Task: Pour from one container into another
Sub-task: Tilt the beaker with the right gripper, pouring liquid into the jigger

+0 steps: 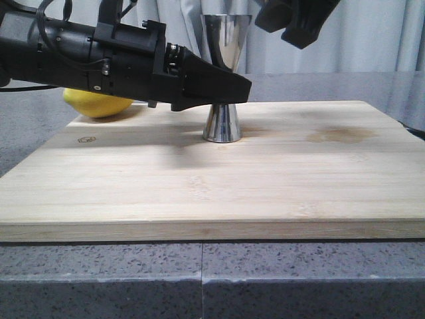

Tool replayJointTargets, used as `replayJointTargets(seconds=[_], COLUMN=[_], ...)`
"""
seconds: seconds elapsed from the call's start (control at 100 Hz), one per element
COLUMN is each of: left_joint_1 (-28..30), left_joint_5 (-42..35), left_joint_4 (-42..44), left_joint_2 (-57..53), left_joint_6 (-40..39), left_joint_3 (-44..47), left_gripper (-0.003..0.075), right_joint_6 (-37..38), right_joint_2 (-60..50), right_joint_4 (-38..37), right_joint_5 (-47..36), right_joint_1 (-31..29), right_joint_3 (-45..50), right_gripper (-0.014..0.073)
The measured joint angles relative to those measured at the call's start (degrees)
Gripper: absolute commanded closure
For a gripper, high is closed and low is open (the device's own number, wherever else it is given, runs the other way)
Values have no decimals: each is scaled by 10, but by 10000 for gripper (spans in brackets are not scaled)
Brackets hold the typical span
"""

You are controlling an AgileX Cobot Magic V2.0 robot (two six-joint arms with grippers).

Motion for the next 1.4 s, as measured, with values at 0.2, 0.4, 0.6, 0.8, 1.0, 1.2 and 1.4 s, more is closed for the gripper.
replayJointTargets(seconds=[0.2, 0.4, 0.6, 0.8, 1.0, 1.2, 1.4], left_joint_1=[0, 0, 0, 0, 0, 0, 0], left_joint_5=[0, 0, 0, 0, 0, 0, 0], left_joint_4=[0, 0, 0, 0, 0, 0, 0], left_joint_2=[0, 0, 0, 0, 0, 0, 0], left_joint_6=[0, 0, 0, 0, 0, 0, 0], left_joint_3=[0, 0, 0, 0, 0, 0, 0], left_gripper=[733, 733, 733, 733, 733, 733, 733], right_joint_6=[0, 0, 0, 0, 0, -1, -1], right_joint_2=[0, 0, 0, 0, 0, 0, 0], right_joint_4=[-13, -28, -51, -68, -84, -94, -110], right_joint_5=[-4, -8, -8, -10, -12, -28, -37], right_joint_1=[0, 0, 0, 0, 0, 0, 0], right_joint_3=[0, 0, 0, 0, 0, 0, 0], right_gripper=[316, 316, 316, 316, 316, 316, 316])
